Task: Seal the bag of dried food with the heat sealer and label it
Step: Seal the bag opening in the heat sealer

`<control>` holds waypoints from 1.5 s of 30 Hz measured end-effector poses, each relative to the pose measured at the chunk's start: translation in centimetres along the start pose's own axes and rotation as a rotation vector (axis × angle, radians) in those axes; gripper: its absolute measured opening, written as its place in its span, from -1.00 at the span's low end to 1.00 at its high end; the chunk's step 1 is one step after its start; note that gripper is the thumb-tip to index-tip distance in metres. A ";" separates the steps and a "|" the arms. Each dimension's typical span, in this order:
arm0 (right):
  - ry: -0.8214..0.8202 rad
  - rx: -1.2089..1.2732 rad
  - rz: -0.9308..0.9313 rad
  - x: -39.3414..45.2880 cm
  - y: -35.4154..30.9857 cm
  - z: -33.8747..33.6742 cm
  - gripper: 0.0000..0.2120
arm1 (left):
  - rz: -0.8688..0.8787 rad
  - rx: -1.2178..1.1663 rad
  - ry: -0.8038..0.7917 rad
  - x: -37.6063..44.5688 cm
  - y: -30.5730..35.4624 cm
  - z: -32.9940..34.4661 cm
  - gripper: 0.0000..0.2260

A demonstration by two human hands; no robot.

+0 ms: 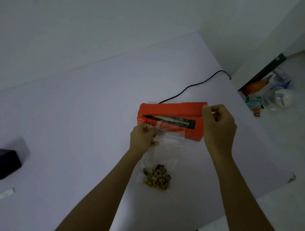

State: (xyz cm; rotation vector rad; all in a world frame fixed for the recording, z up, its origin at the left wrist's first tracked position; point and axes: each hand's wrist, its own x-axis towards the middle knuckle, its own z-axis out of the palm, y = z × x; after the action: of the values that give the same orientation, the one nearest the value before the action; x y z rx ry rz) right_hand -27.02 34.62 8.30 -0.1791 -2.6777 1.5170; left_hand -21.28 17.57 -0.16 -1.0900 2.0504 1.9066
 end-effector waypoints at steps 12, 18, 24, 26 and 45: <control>-0.017 -0.142 0.142 -0.1 3.7 0.0 -0.74 | 0.011 0.002 0.004 0.3 -0.3 -0.1 -0.81; -0.051 -0.174 0.234 0.0 5.3 0.1 -0.70 | 0.002 -0.023 -0.001 0.1 0.1 -0.3 -0.80; -0.107 -0.124 0.308 0.5 6.0 -0.1 -0.72 | 0.026 0.013 -0.001 0.3 -0.4 -0.5 -0.80; -0.122 -0.077 0.361 0.9 6.2 -0.3 -0.71 | 0.015 -0.037 -0.041 0.1 -0.5 -0.6 -0.79; -0.261 0.083 0.548 1.6 4.8 -1.4 -0.54 | -0.146 0.206 -0.565 0.9 -5.0 -3.2 -0.83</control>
State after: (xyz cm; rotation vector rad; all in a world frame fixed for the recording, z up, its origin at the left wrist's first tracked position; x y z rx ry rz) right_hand -28.06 38.45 4.85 -0.8240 -2.9111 1.9011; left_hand -17.93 14.62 -4.13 -0.5487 1.7404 1.6423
